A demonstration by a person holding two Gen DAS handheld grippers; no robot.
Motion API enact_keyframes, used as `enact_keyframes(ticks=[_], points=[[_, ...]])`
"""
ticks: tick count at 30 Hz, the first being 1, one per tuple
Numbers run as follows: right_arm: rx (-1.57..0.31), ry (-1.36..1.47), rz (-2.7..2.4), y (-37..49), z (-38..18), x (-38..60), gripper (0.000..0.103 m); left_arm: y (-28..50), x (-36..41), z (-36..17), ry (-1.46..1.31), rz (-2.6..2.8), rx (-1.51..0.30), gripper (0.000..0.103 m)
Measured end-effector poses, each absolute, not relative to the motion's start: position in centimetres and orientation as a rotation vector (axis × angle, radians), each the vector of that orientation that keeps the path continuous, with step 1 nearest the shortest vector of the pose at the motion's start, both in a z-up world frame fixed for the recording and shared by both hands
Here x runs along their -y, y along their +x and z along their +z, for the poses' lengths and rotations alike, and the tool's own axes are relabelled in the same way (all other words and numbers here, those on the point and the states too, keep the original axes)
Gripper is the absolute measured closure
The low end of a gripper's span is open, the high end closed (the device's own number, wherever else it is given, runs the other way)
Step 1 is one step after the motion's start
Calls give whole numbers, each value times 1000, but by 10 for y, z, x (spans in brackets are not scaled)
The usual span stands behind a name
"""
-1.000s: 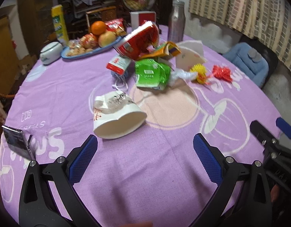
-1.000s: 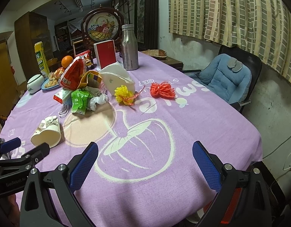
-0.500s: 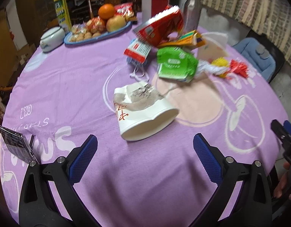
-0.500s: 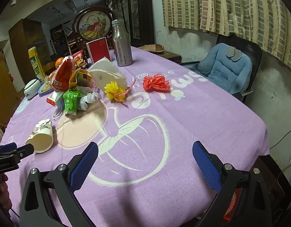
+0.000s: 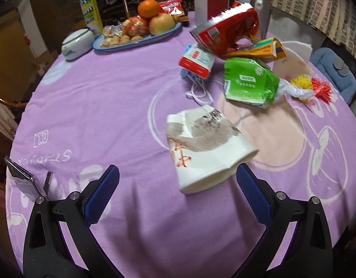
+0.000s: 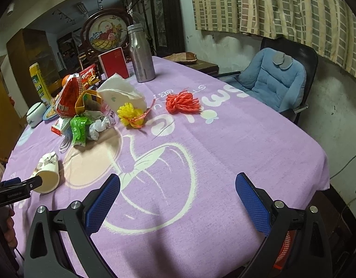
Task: Collect trash
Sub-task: 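Move the left tool to the white paper cup and close on it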
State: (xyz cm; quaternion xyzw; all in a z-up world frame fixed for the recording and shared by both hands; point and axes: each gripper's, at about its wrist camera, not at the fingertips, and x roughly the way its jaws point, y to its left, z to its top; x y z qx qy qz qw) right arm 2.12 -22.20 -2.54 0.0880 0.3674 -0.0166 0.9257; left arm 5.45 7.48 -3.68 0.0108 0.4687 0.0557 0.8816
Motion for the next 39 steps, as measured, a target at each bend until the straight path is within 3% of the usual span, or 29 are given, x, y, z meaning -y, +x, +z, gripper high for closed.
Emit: enact_keyframes(ticks=[12,22,39], points=[[-759,155,-4,24,-26,213,6,66,-83,-24,-136,-16,-1056,6],[-743,131,11,19,-22,211,6,120,-75,-48,-227,57,-1227,6],[-748,143,16,21,-24,214,6,159,-71,-55,-206,173,-1275,6]])
